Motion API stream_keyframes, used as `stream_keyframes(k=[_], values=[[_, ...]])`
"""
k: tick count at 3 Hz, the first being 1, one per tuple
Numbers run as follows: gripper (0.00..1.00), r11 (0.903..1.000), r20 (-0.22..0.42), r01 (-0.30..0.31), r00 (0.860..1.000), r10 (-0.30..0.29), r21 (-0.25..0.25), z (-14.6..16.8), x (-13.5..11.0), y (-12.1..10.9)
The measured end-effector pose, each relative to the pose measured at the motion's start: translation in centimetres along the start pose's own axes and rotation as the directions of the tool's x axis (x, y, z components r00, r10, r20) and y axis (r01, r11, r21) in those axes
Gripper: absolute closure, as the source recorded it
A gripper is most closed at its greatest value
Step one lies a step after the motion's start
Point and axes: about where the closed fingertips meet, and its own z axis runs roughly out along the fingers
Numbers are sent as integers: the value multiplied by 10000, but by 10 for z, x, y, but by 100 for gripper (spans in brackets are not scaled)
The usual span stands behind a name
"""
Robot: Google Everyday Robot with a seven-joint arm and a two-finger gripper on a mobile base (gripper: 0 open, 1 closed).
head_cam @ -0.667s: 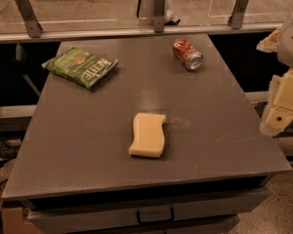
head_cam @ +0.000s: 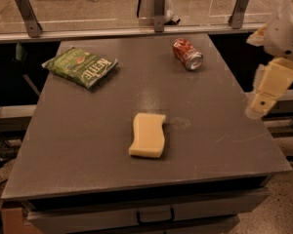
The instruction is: Place coke can upright
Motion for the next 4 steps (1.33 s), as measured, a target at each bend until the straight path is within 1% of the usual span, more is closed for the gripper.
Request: stream_keyframes(k=[1, 2, 3, 4], values=[[0, 9985, 927, -538, 9943, 528, 82, 47, -27, -82], [0, 9937, 1585, -1105, 9817, 1058, 212, 81, -62, -146], [0, 9914, 1894, -1170, 9764, 1040, 584, 70, -69, -164], [0, 9914, 1897, -1169, 9763, 1038, 588, 70, -69, -164]])
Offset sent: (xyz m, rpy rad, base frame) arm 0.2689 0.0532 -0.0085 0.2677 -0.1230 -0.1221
